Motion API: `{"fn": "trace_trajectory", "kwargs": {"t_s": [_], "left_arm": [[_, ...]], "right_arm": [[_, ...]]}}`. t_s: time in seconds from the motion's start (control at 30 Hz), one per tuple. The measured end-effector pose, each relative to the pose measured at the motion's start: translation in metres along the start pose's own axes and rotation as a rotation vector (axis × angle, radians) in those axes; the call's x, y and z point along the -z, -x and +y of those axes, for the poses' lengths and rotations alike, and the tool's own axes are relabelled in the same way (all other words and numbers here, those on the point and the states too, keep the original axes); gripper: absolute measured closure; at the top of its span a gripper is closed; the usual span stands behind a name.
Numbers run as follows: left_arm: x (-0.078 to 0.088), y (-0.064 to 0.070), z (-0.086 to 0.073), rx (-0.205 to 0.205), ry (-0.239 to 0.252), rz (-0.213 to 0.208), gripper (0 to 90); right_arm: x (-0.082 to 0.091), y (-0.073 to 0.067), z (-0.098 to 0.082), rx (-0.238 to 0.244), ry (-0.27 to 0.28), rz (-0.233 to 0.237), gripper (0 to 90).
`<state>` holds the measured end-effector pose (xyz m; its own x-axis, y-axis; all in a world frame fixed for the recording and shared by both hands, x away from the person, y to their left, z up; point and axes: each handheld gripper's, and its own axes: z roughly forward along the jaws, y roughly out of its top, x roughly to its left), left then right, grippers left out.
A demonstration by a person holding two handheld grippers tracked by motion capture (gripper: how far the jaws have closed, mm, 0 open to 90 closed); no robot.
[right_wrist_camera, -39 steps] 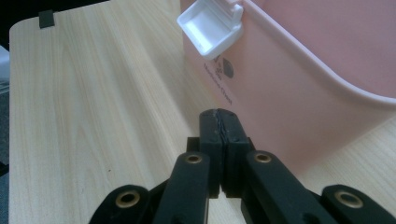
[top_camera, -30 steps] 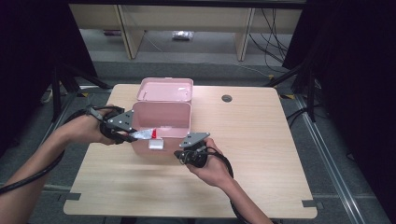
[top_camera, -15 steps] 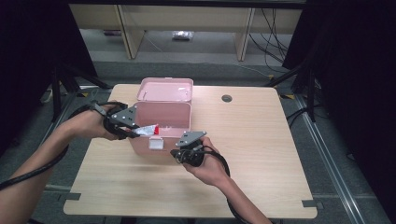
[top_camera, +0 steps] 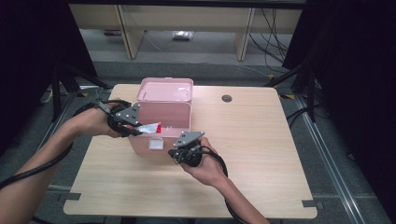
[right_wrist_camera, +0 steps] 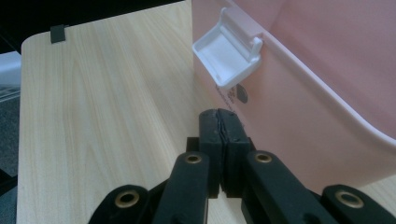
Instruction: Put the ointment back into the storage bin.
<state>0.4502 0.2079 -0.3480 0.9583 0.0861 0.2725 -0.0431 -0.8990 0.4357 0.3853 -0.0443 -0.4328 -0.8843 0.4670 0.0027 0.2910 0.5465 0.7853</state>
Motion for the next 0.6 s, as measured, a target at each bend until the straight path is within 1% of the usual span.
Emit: {"fn": "trace_trajectory", "kwargs": {"t_s": [0.07, 0.1, 0.17, 0.2, 0.27, 0.3, 0.37, 0.4, 0.5, 0.53, 0.6], "left_arm": [[-0.001, -0.002, 0.001, -0.007, -0.001, 0.002, 71.5], [-0.002, -0.002, 0.002, -0.009, -0.003, 0.001, 71.5], [-0.004, -0.004, 0.004, -0.01, 0.007, 0.001, 71.4], [-0.005, -0.005, 0.005, -0.009, 0.008, -0.006, 71.5], [-0.007, -0.007, 0.007, -0.012, 0.008, -0.009, 71.4], [-0.007, -0.008, 0.008, -0.019, 0.008, -0.011, 71.5], [-0.009, -0.009, 0.01, -0.019, 0.012, -0.014, 71.5], [-0.009, -0.009, 0.011, -0.022, 0.01, -0.015, 71.4], [-0.011, -0.01, 0.013, -0.03, 0.004, -0.019, 71.5], [-0.012, -0.011, 0.014, -0.036, 0.004, -0.02, 71.4], [-0.013, -0.011, 0.015, -0.035, -0.003, -0.022, 71.4]], "right_arm": [[0.0, 0.0, -0.001, 0.002, 0.002, -0.004, 89.9], [0.002, 0.001, -0.001, 0.008, -0.01, 0.001, 89.9], [0.003, 0.001, -0.001, 0.003, -0.01, -0.001, 89.9], [0.003, 0.002, -0.002, 0.004, -0.01, -0.002, 89.8], [0.003, 0.001, -0.003, -0.013, -0.005, -0.003, 89.8], [0.003, 0.002, -0.003, -0.001, 0.001, -0.008, 89.8], [0.004, 0.003, -0.003, 0.004, 0.005, -0.011, 89.8], [0.006, 0.003, -0.003, 0.003, -0.007, -0.005, 89.8], [0.008, 0.003, -0.003, 0.0, -0.008, -0.012, 89.8], [0.007, 0.003, -0.004, -0.003, 0.005, -0.014, 89.8], [0.008, 0.003, -0.004, -0.007, -0.004, -0.009, 89.8]]}}
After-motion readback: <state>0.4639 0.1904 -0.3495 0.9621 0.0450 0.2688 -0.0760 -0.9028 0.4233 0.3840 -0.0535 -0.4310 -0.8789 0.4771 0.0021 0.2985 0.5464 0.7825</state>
